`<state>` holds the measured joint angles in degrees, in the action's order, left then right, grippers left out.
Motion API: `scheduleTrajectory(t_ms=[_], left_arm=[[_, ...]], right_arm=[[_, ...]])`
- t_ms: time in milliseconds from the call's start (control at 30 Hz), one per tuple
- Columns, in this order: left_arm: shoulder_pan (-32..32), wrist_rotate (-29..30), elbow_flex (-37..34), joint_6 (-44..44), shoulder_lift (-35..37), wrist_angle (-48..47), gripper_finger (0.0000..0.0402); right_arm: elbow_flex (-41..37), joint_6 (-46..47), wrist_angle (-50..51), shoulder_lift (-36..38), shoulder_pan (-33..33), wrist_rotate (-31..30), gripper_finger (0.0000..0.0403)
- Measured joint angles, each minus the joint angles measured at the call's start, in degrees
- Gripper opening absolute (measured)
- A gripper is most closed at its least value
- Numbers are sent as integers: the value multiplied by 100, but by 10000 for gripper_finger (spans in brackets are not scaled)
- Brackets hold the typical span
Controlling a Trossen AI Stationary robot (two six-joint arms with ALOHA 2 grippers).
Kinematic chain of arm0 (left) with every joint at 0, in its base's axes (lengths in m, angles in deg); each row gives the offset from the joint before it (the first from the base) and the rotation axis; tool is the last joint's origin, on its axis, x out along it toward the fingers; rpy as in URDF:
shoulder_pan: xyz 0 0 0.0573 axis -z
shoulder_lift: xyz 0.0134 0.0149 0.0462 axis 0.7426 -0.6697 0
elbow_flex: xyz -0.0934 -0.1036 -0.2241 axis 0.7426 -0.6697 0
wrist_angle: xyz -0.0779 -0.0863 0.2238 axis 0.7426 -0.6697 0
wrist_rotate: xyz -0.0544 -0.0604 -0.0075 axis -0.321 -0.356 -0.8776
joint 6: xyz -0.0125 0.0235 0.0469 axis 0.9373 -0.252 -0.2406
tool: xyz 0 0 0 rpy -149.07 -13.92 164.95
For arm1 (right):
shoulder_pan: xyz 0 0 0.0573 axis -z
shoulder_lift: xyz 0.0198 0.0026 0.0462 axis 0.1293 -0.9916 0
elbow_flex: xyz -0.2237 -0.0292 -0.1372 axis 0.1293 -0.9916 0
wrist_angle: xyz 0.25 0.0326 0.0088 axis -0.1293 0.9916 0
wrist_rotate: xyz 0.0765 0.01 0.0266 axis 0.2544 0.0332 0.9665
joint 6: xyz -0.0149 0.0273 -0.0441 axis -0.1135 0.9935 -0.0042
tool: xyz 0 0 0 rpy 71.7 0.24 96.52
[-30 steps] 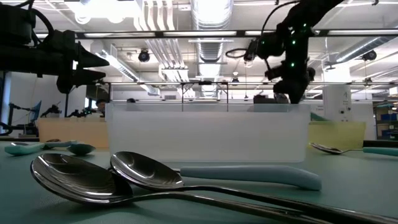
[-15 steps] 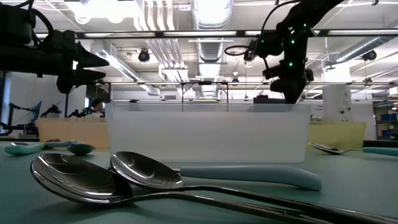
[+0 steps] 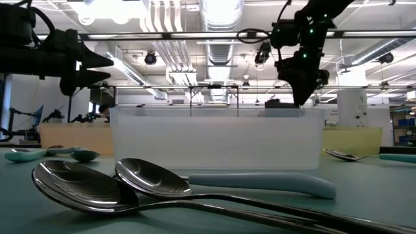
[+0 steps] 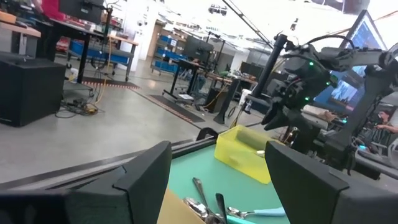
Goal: Sort silverware by color (type)
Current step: Put the black spoon into the orange bin
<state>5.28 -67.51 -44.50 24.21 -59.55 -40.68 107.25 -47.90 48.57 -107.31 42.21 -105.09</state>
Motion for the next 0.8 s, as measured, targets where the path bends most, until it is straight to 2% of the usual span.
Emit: scheduleTrajectory(t_ms=[200, 333, 500, 700, 800], left_arm=[[-1, 1171, -1, 343, 0, 13, 247], [0, 1536, -2, 674, 0, 148, 247], [-3, 2514, -2, 684, 0, 201, 247], [-2, 2664, -2, 1356, 0, 142, 247], [-2, 2664, -2, 1334, 0, 9, 247]], right_arm=[[0, 210, -224, 155, -204, -11, 121], [0, -96, -519, 166, -258, -34, 121], [0, -360, -682, 121, -254, -50, 121], [-7, -509, -846, 82, -254, -49, 121], [-20, -507, -908, 89, -254, -50, 121]])
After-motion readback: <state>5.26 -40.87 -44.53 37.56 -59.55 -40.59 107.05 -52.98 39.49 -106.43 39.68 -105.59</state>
